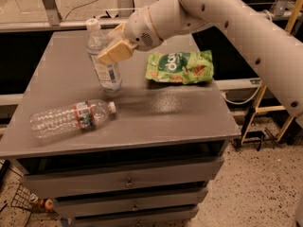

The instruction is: Move blue plastic bottle near water bottle

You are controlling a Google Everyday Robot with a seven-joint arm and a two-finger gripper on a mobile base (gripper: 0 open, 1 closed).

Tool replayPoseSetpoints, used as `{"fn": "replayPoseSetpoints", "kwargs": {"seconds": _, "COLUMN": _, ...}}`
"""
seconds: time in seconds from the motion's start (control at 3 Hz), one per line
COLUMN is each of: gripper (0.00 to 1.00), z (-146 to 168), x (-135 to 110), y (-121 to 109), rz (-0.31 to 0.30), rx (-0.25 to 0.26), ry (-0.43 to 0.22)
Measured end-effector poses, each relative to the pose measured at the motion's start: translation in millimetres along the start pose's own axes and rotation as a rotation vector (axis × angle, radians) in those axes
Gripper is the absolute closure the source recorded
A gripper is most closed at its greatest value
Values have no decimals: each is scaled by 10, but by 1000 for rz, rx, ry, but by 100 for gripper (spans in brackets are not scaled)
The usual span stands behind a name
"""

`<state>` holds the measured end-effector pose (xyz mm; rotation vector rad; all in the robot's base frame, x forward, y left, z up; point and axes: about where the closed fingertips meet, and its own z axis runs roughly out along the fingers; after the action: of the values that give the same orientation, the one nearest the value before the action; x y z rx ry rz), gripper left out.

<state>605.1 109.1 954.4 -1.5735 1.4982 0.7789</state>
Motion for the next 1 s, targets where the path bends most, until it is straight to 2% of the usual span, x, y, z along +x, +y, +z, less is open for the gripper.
{"fn": "replayPoseSetpoints", "kwargs": {"seconds": 0.33, "gripper": 100, "z": -11, "x": -17, "y": 177, "rz": -51, "rx": -54, "ry": -17}}
{"fn": "replayPoseSetpoints", "kwargs": {"seconds": 1.0, "gripper": 100, "z": -5, "x": -104, "y": 364, "rz": -105, "rx": -134, "ry": -64}}
